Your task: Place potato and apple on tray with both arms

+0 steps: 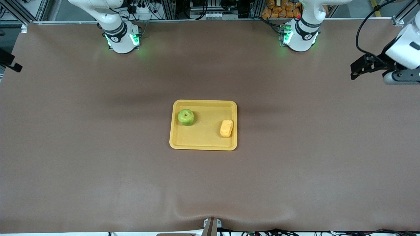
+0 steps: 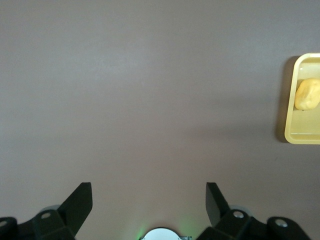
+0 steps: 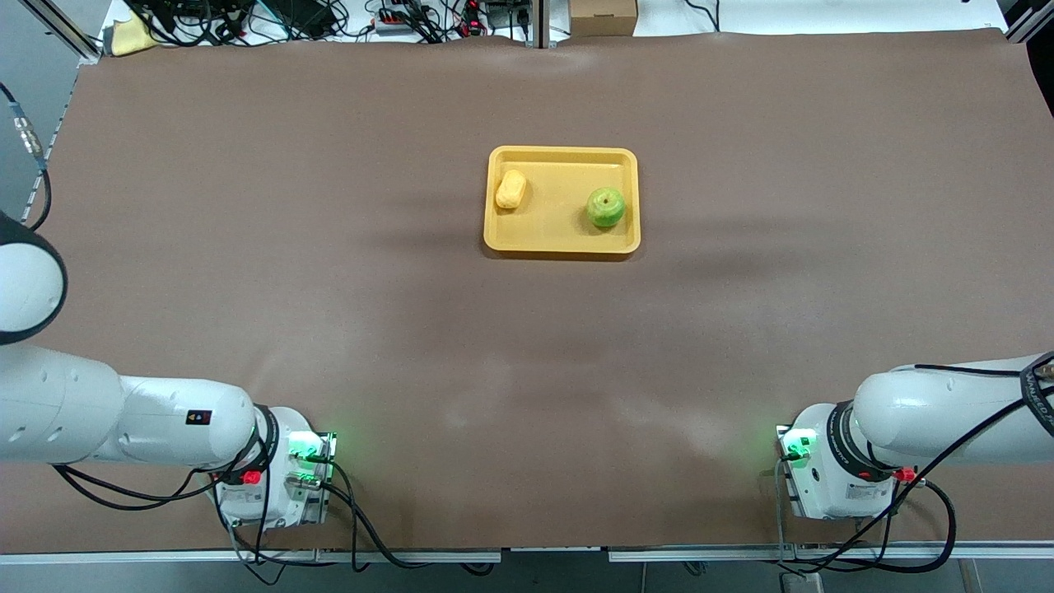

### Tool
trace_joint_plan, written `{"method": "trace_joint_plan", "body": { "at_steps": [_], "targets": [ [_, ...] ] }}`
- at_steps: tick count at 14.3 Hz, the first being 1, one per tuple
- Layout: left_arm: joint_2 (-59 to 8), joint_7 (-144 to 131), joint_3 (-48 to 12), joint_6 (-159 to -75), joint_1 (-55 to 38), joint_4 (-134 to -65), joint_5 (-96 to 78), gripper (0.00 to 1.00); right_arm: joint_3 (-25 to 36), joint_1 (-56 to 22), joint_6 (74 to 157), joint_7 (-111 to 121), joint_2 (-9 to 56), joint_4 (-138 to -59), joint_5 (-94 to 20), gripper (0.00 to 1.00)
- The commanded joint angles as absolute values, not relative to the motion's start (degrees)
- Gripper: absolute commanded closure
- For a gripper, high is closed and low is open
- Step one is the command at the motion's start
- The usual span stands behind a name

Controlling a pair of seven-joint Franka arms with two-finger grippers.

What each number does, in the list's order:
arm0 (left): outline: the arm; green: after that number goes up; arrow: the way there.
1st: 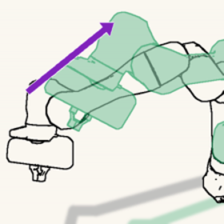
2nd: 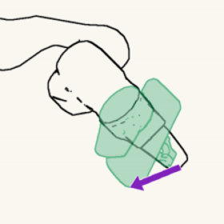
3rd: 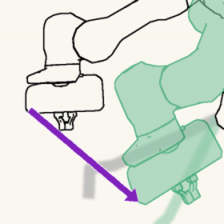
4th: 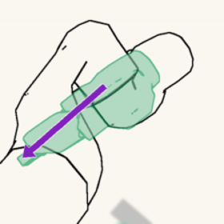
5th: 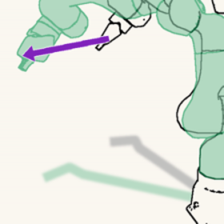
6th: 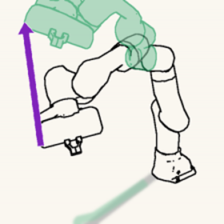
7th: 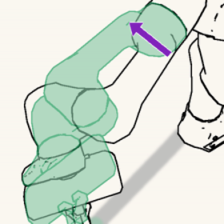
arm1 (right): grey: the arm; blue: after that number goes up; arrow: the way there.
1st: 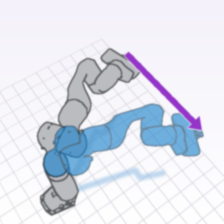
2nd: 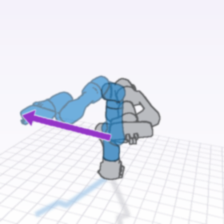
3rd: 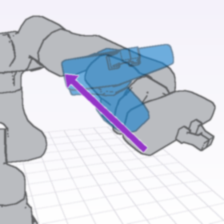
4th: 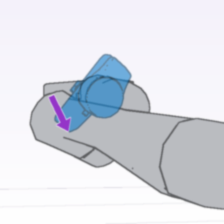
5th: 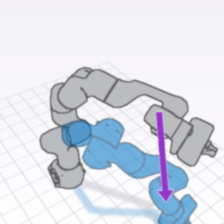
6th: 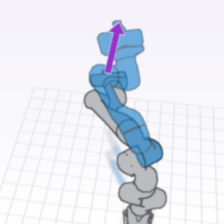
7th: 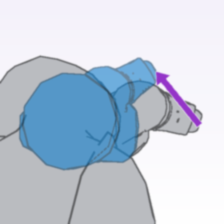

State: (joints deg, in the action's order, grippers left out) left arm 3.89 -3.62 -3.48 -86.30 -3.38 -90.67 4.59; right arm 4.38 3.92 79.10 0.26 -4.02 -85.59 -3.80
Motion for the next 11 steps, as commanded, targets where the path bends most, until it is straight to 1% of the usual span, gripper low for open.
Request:
{"method": "trace_joint_plan", "body": {
  "at_steps": [1, 6, 11],
  "targets": [
    [5.3, -3.8, -2.5, -85.6, -4.0, -91.8, 2.7, 0.0, 4.6, 3.1, 76.4, -0.4, -4.8, -85.3, -3.7, 0.0],
    [6.4, -4.3, -2.8, -82.7, -4.0, -91.8, 2.5, 0.0, 4.7, 3.1, 76.0, 0.1, -3.9, -86.2, -2.1, 0.0],
    [6.4, -4.5, -2.7, -82.5, -4.0, -91.5, 2.5, 0.0, 4.8, 2.6, 77.4, 0.1, -0.3, -86.7, -1.1, 0.0]
  ]
}}
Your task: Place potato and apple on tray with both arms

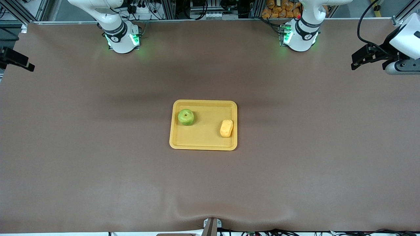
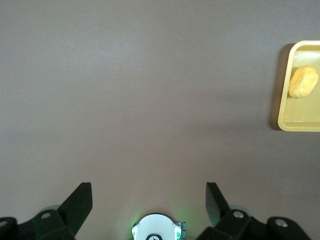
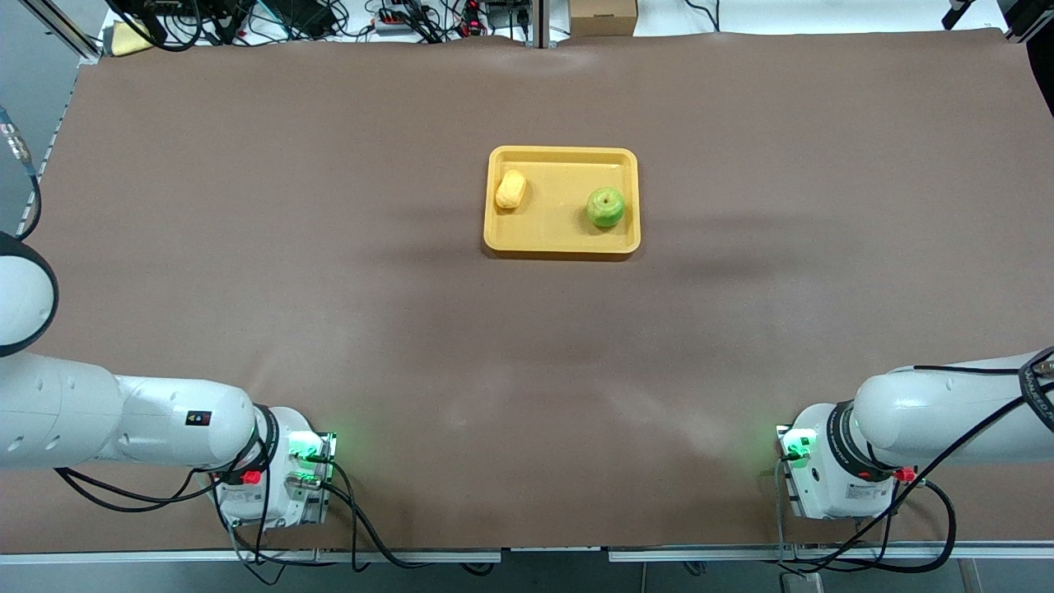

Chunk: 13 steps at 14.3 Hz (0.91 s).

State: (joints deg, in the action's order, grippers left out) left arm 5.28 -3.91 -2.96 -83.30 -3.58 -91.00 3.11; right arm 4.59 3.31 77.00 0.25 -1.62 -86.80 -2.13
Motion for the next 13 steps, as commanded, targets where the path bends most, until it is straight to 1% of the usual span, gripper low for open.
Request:
{"method": "trace_joint_plan", "body": {
  "at_steps": [1, 5, 13],
  "targets": [
    [6.7, -4.5, -2.9, -81.8, -4.0, -91.5, 2.5, 0.0, 4.7, 2.5, 77.4, 0.1, -0.1, -86.7, -1.1, 0.0],
    [5.7, -4.0, -2.9, -81.5, -4.2, -89.4, 2.5, 0.0, 4.7, 2.2, 77.4, 0.2, -0.1, -86.7, -1.0, 0.0],
    [4.9, -4.0, -2.7, -79.8, -4.0, -88.1, 3.3, 0.0, 4.7, 2.1, 78.2, 0.3, 0.4, -86.6, -1.1, 0.0]
  ]
}}
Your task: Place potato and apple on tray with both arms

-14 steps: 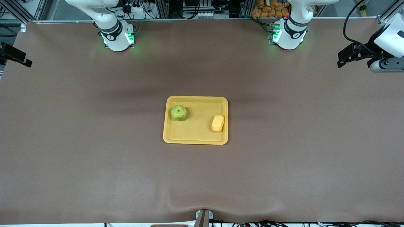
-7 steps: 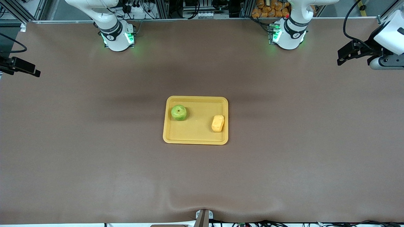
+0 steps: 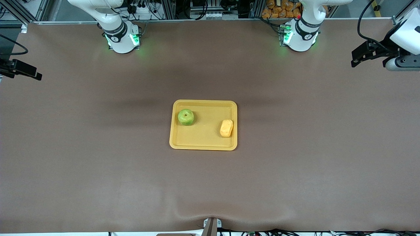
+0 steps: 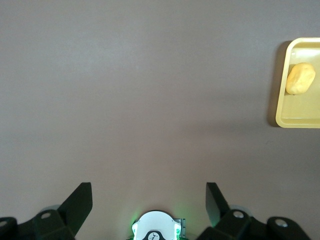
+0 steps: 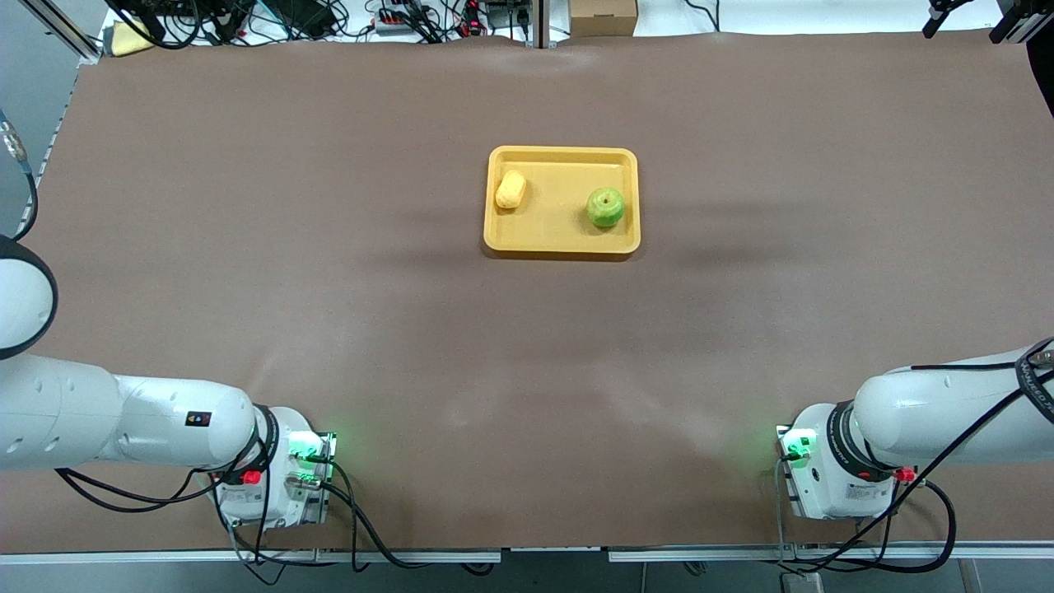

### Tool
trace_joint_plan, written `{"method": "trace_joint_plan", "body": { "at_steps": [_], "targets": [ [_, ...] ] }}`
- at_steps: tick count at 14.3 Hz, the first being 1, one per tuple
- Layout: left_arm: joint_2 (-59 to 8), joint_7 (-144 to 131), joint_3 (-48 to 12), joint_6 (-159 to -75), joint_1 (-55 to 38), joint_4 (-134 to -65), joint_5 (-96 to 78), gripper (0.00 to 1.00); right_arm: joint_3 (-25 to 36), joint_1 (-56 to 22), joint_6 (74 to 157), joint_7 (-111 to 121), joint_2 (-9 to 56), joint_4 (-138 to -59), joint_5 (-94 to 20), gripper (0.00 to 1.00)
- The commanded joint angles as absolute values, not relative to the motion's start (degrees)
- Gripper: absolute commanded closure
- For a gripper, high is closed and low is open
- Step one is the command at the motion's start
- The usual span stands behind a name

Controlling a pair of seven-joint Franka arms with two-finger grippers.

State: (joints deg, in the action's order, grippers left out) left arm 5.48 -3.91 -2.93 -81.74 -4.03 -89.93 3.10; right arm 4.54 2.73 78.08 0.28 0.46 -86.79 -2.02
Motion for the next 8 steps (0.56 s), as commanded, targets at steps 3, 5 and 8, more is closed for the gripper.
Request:
{"method": "trace_joint_plan", "body": {
  "at_steps": [3, 5, 8],
  "targets": [
    [4.9, -4.0, -2.7, -79.8, -4.0, -88.1, 3.3, 0.0, 4.7, 1.7, 78.2, 0.3, 0.4, -86.5, -1.2, 0.0],
    [4.9, -4.0, -2.6, -79.8, -4.0, -88.1, 3.3, 0.0, 4.7, 1.7, 78.3, 0.3, 0.4, -86.5, -1.2, 0.0],
    [4.9, -4.0, -2.5, -79.8, -4.0, -88.1, 3.3, 0.0, 4.7, 1.7, 78.3, 0.3, 0.4, -86.4, -1.3, 0.0]
  ]
}}
